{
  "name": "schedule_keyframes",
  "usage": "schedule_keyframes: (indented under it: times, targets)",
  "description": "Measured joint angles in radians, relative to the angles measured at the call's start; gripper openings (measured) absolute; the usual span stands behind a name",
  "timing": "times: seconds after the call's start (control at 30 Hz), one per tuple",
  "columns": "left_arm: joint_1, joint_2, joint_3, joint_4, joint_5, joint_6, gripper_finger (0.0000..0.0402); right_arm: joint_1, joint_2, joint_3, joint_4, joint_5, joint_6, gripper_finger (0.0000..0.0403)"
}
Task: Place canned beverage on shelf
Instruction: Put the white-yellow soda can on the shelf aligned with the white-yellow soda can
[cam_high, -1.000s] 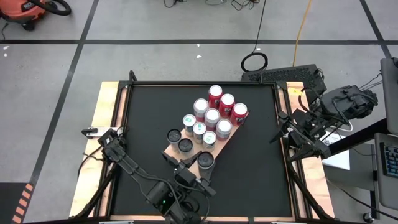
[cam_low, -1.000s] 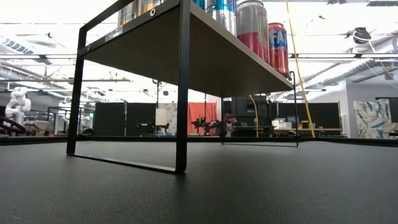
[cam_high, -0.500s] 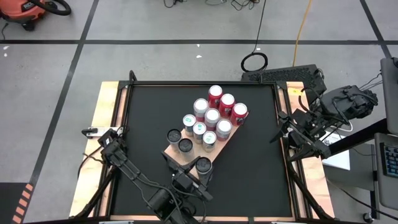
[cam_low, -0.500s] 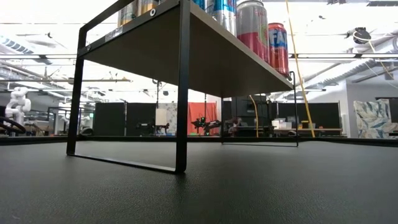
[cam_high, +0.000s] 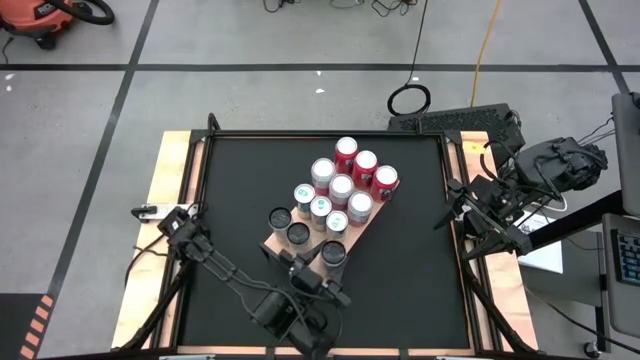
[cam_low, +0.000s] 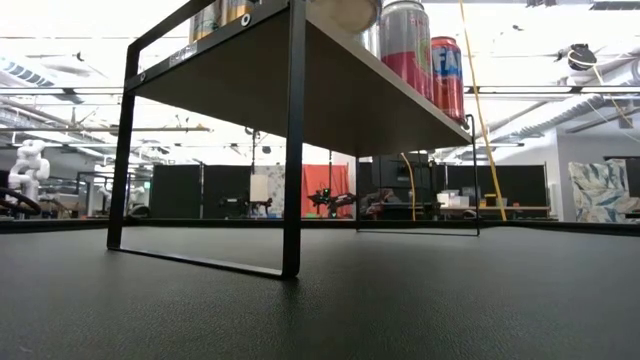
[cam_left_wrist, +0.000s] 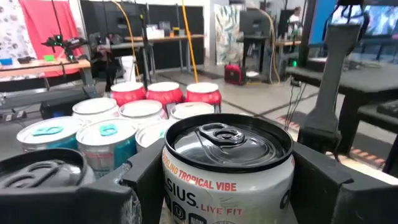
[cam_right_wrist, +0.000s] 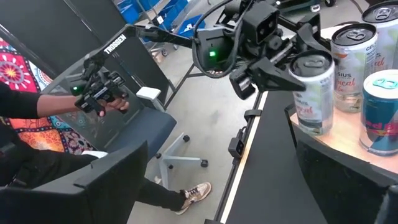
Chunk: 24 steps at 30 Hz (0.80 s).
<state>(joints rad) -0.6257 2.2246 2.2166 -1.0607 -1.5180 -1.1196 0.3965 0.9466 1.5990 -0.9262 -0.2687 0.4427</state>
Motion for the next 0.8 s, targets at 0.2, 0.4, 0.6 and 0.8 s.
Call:
schedule_keyframes:
  times: [0.2, 0.4, 0.6, 0.8]
  targets:
    - [0.001, 0.0, 0.0, 0.005, 0.024, -0.015, 0.0253, 0.0, 0.0, 0.0, 0.0, 0.0, 0.008, 0.0389]
    - [-0.049, 0.0, 0.0, 0.004, 0.01, -0.054, 0.0253, 0.0, 0.0, 0.0, -0.001, -0.005, 0.012, 0.0389]
    - [-0.071, 0.0, -0.015, -0.034, -0.047, -0.069, 0.0253, 0.0, 0.0, 0.0, -0.001, -0.005, -0.004, 0.0389]
    - [-0.056, 0.0, -0.015, -0.063, -0.047, -0.122, 0.0253, 0.0, 0.0, 0.0, 0.0, -0.004, -0.01, 0.0389]
